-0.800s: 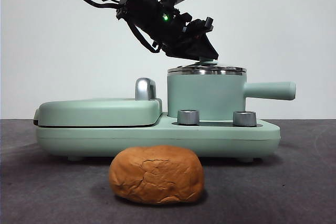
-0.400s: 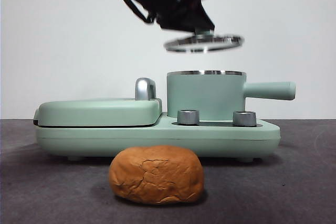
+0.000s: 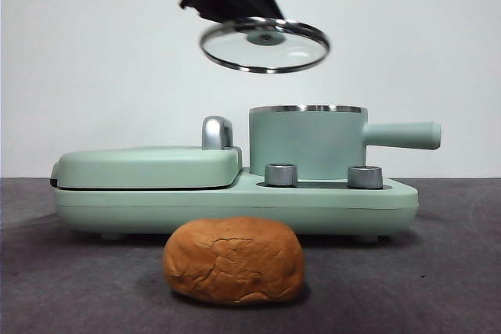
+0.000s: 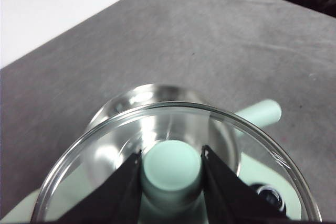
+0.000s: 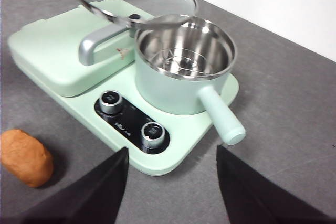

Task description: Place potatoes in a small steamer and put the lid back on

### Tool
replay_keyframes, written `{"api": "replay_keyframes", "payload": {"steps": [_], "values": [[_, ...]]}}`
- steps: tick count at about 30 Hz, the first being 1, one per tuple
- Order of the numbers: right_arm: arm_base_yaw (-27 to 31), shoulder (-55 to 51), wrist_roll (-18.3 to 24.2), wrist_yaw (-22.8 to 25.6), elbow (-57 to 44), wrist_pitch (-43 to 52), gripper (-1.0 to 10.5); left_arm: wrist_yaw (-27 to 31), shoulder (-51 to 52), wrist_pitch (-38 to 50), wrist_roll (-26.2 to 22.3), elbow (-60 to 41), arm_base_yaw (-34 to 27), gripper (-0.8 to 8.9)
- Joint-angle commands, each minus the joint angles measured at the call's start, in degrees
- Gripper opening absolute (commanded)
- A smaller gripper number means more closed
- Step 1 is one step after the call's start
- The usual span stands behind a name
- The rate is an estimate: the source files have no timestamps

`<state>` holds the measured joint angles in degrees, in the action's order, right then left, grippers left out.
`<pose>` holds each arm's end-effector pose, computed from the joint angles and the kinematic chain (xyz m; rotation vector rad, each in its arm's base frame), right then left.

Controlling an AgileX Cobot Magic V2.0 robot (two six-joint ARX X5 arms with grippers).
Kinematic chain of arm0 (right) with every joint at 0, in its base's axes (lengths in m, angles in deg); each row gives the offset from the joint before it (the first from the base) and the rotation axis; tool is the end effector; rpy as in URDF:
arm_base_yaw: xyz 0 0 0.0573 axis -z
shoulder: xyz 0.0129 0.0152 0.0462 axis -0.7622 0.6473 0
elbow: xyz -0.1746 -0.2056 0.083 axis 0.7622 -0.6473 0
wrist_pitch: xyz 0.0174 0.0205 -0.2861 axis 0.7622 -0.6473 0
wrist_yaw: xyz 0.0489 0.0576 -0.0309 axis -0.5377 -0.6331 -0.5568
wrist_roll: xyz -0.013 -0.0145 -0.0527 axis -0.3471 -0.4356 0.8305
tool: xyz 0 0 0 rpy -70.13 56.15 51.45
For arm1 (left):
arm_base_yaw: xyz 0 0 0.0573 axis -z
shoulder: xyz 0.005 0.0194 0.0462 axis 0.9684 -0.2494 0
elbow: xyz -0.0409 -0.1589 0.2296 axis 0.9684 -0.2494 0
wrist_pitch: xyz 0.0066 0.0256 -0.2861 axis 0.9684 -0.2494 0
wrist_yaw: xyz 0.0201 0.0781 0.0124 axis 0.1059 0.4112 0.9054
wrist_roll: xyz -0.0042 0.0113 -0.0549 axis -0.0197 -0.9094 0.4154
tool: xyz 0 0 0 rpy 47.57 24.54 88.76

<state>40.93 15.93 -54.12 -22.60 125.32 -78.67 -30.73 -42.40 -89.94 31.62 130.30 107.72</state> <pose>0.1292 0.0332 0.3357 -0.2341 0.3574 0.6176 0.3572 -0.2371 0.3544 0.2232 0.4065 -0.9136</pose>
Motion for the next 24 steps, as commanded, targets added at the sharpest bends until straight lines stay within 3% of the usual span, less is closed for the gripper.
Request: {"api": "replay_keyframes", "payload": {"steps": [1, 11, 24], "values": [[-1.2, 0.2, -1.0, 0.1, 1.0, 0.4, 2.6, -0.3, 2.3, -1.0, 0.4, 1.1, -0.5, 0.11], [-11.2, 5.8, 0.3, 0.0, 1.0, 0.0, 2.7, -0.3, 12.4, -3.1, 0.5, -6.5, -3.5, 0.11], [-30.6, 19.7, 10.7, 2.9, 1.0, 0.2, 2.8, 0.6, 32.7, -3.2, 2.6, -26.2, -9.1, 0.10]]}}
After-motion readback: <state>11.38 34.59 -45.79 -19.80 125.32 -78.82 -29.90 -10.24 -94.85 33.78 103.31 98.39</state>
